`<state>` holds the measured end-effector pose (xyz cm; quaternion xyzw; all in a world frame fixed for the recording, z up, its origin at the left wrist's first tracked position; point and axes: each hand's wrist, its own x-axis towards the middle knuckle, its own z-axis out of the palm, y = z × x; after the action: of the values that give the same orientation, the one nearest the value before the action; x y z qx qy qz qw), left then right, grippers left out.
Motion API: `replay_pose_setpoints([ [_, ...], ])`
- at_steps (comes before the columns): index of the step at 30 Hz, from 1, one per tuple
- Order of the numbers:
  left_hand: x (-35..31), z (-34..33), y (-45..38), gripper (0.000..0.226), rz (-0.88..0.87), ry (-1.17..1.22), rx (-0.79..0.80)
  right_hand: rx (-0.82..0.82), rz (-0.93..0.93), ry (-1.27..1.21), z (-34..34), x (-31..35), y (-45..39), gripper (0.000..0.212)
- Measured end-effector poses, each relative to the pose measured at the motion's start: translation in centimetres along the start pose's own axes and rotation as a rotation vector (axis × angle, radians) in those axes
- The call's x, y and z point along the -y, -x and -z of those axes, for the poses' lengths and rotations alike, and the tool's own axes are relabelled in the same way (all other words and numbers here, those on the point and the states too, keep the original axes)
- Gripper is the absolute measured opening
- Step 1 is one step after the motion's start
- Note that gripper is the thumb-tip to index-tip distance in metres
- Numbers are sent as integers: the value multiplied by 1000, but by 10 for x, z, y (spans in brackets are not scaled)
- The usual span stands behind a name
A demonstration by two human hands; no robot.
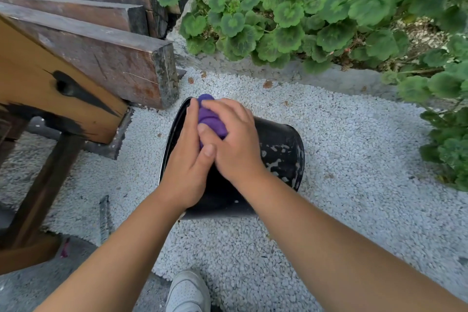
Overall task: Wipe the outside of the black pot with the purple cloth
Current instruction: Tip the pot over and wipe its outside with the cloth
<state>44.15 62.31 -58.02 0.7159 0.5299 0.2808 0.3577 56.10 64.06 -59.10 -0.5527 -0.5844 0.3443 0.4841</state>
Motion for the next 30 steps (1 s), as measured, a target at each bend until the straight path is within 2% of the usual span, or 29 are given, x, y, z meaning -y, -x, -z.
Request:
replay_pose_setpoints([
  [5,5,1,1,105,-7,-143,-17,-40,62,255,5,-28,8,36],
  [9,11,7,3,103,1,-181,-32,-72,59,320,15,-56,13,34],
  [15,20,11,4,94,31,-208,-62,-108,-19,380,31,-82,18,34],
  [18,21,14,5,82,48,-190,-52,-98,-82,393,40,-93,20,36],
  [22,21,24,6,71,-25,-171,10,-81,-118,383,44,-97,20,39],
  [25,31,32,12,76,-73,-182,77,-56,-137,368,46,-98,19,40],
  [30,26,17,19,79,-42,-66,-2,-43,-128,353,47,-91,20,42],
])
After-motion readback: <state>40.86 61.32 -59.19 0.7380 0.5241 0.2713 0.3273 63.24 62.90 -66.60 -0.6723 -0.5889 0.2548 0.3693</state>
